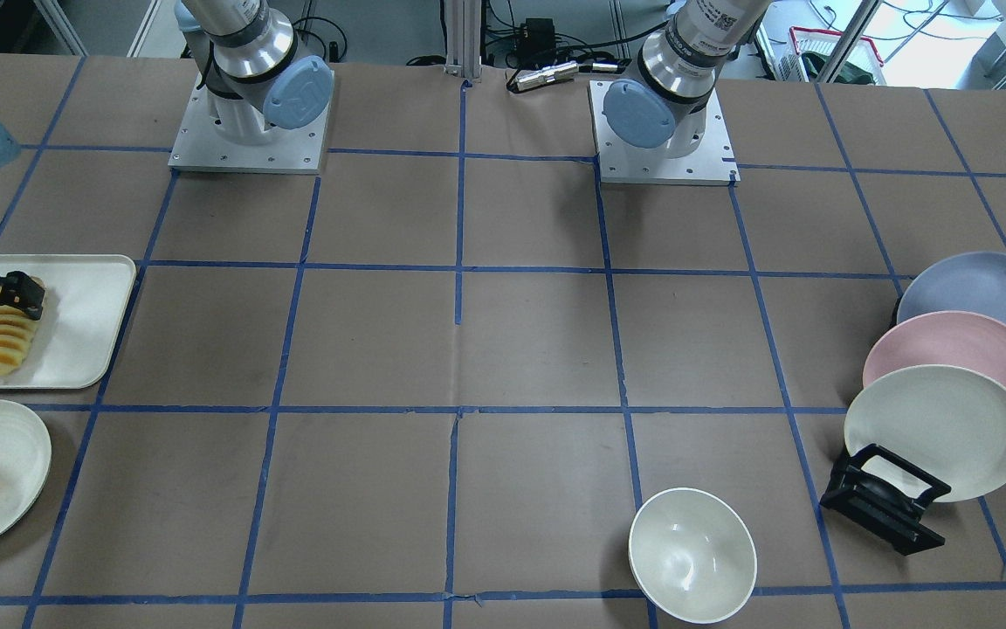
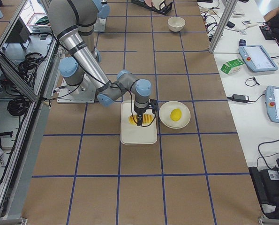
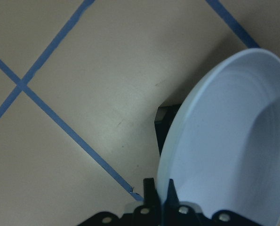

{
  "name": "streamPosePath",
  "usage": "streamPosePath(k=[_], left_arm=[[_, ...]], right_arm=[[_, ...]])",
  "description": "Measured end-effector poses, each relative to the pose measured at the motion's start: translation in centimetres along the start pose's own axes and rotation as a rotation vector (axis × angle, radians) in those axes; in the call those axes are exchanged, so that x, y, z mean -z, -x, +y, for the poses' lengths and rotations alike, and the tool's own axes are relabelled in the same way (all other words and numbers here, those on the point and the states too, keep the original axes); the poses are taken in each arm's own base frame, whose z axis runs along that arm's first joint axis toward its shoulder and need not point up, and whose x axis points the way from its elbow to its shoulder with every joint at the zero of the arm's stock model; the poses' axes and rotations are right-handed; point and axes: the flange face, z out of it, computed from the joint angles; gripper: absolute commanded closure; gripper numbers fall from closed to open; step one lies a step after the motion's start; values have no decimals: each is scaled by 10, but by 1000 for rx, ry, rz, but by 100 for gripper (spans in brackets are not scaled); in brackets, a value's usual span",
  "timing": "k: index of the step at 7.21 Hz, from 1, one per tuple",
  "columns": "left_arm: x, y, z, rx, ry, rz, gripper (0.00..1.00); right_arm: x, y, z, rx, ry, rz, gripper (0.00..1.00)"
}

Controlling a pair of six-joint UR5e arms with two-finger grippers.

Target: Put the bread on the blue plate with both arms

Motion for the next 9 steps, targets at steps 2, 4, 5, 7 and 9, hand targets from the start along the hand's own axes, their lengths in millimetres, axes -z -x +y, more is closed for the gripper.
streamPosePath(k=[2,4,5,7,9], left_arm=[[30,2,12,-14,28,4,100],[57,7,32,-28,101,2,100],[71,8,49,-33,148,-5,100],[84,-9,85,-24,247,39,100],[80,-68,126,2,329,140,100]], right_arm=[[1,0,0,-6,2,-3,100],[9,1,0,-7,-4,3,100],[20,1,-2,-3,-16,0,100],[57,2,-8,8,-30,-35,100],[103,12,-23,48,-31,-43,100]])
